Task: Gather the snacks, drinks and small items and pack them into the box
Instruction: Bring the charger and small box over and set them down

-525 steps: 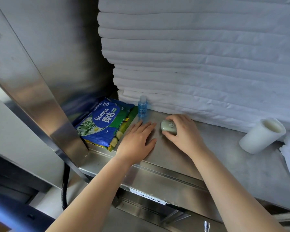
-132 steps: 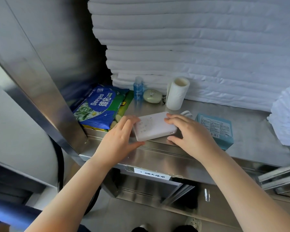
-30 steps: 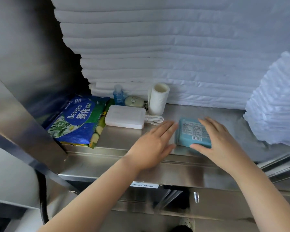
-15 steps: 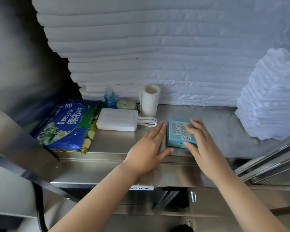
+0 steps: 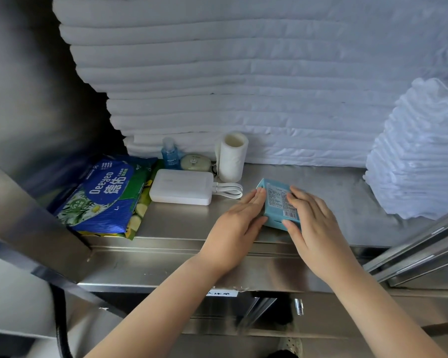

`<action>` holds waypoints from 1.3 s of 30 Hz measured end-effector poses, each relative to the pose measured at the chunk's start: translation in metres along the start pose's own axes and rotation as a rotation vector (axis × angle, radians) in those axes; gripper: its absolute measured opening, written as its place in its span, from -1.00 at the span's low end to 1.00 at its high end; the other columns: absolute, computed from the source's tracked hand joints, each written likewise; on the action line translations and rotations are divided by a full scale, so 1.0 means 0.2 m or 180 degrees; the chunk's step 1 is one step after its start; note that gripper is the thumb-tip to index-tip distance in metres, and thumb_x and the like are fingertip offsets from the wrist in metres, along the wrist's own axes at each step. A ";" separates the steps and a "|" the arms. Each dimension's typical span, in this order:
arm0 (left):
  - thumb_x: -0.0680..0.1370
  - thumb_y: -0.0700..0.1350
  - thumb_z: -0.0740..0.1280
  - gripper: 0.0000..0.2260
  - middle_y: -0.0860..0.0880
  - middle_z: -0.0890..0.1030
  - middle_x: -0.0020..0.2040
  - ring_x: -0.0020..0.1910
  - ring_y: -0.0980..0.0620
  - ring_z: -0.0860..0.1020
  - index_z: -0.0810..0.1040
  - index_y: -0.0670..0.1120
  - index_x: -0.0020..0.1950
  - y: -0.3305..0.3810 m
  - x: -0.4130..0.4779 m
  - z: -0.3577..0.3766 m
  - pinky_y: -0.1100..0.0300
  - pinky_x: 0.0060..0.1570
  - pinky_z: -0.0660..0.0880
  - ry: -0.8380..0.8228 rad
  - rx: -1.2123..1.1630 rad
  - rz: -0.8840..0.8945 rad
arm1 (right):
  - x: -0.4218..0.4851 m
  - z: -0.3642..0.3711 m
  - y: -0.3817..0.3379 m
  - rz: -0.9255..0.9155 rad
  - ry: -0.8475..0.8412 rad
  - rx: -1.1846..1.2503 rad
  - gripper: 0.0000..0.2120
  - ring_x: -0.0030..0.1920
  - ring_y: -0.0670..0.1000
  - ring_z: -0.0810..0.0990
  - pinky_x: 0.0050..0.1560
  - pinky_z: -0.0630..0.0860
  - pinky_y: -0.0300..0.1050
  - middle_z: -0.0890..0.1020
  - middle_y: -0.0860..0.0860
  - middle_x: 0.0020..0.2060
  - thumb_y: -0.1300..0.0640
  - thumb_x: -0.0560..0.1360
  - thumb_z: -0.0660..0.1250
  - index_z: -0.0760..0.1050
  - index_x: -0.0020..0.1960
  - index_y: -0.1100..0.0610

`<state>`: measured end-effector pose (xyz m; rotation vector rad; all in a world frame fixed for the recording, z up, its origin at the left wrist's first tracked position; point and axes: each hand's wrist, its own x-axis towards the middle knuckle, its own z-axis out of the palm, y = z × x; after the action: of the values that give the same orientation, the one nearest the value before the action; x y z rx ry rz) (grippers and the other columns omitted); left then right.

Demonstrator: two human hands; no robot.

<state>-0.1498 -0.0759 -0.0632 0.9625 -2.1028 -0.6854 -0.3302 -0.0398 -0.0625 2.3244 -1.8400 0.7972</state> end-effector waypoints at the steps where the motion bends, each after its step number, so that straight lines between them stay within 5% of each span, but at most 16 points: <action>1: 0.57 -0.25 0.26 -0.53 0.02 0.32 0.42 0.43 0.18 0.16 0.23 -0.16 0.47 0.02 0.00 -0.01 0.42 0.35 0.13 0.0045 -0.0036 0.0018 | 0.00 -0.01 0.00 -0.0057 0.0036 0.0038 -0.58 0.27 0.16 0.45 0.24 0.45 0.08 0.47 0.16 0.30 0.16 0.49 0.33 0.41 0.29 0.30; 5: 0.56 -0.25 0.25 -0.53 0.08 0.26 0.39 0.43 0.19 0.15 0.25 -0.19 0.46 0.10 0.03 -0.06 0.46 0.35 0.07 0.0117 -0.0071 0.0358 | 0.00 -0.05 -0.04 -0.0162 0.0080 0.0539 -0.49 0.21 -0.06 0.47 0.13 0.46 -0.23 0.42 0.03 0.33 0.00 0.53 0.13 0.20 0.45 0.10; 7: 0.56 -0.27 0.26 -0.51 0.05 0.26 0.41 0.45 0.18 0.12 0.22 -0.18 0.47 0.13 0.04 -0.07 0.44 0.37 0.07 0.0036 0.0022 0.0456 | 0.01 -0.06 -0.05 -0.0287 -0.0003 0.0685 -0.41 0.11 -0.07 0.54 -0.01 0.55 -0.21 0.34 -0.01 0.37 0.06 0.54 0.19 0.05 0.51 0.00; 10: 0.56 -0.24 0.29 -0.41 0.00 0.26 0.47 0.45 0.21 0.14 0.08 -0.11 0.52 0.16 0.06 -0.07 0.42 0.36 0.11 -0.0019 -0.0162 0.0309 | 0.00 -0.06 -0.04 -0.0229 -0.0007 0.0864 -0.39 0.01 -0.02 0.60 -0.12 0.62 -0.08 0.30 -0.09 0.37 0.15 0.52 0.26 0.09 0.49 -0.07; 18: 0.48 0.08 0.38 -0.12 0.07 -0.10 0.54 0.44 0.32 -0.13 -0.23 -0.01 0.51 0.05 0.06 -0.02 0.63 0.23 -0.14 -0.0388 -0.0018 -0.0459 | -0.02 -0.09 -0.01 -0.0174 0.0290 0.0694 -0.51 0.32 -0.09 0.41 0.20 0.47 -0.24 0.31 -0.05 0.39 0.05 0.50 0.25 0.29 0.40 0.12; 23: 0.47 0.01 0.42 -0.11 -0.03 0.14 0.52 0.46 0.04 0.16 -0.15 -0.07 0.54 0.05 0.09 0.03 0.22 0.36 0.18 -0.0757 -0.0040 -0.0578 | 0.01 -0.10 0.01 -0.0255 0.0397 0.0656 -0.51 0.39 -0.09 0.33 0.38 0.24 -0.28 0.37 -0.03 0.38 0.05 0.45 0.31 0.36 0.34 0.17; 27: 0.43 -0.01 0.45 -0.16 -0.03 0.30 0.39 0.31 0.09 0.30 -0.01 -0.05 0.53 0.05 0.11 0.03 0.40 0.12 0.22 -0.0606 -0.0043 -0.0444 | 0.01 -0.14 0.04 -0.0231 0.0205 0.0736 -0.41 0.39 -0.09 0.33 0.36 0.28 -0.25 0.34 -0.09 0.39 0.02 0.46 0.30 0.22 0.46 -0.03; 32: 0.35 -0.04 0.52 -0.22 -0.04 0.35 0.32 0.30 0.13 0.29 0.19 -0.13 0.44 0.05 0.10 0.02 0.62 0.12 0.09 -0.0252 -0.0048 -0.0261 | -0.01 -0.12 0.05 -0.0114 0.0281 0.0869 -0.49 0.37 -0.08 0.36 0.35 0.30 -0.23 0.36 -0.10 0.36 0.07 0.46 0.32 0.34 0.39 0.02; 39: 0.32 0.04 0.53 -0.31 -0.07 0.42 0.19 0.18 0.02 0.38 0.35 -0.19 0.32 0.04 0.08 0.00 0.41 0.13 0.20 0.0101 0.0582 -0.0029 | -0.06 -0.07 0.09 0.0416 0.0033 0.0637 -0.42 0.25 -0.18 0.38 0.18 0.17 -0.57 0.48 -0.02 0.26 0.18 0.38 0.48 0.34 0.33 0.15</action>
<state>-0.1610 -0.0844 -0.0521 1.0750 -2.1621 -0.4848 -0.3534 -0.0296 -0.0601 2.3247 -2.0108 1.0531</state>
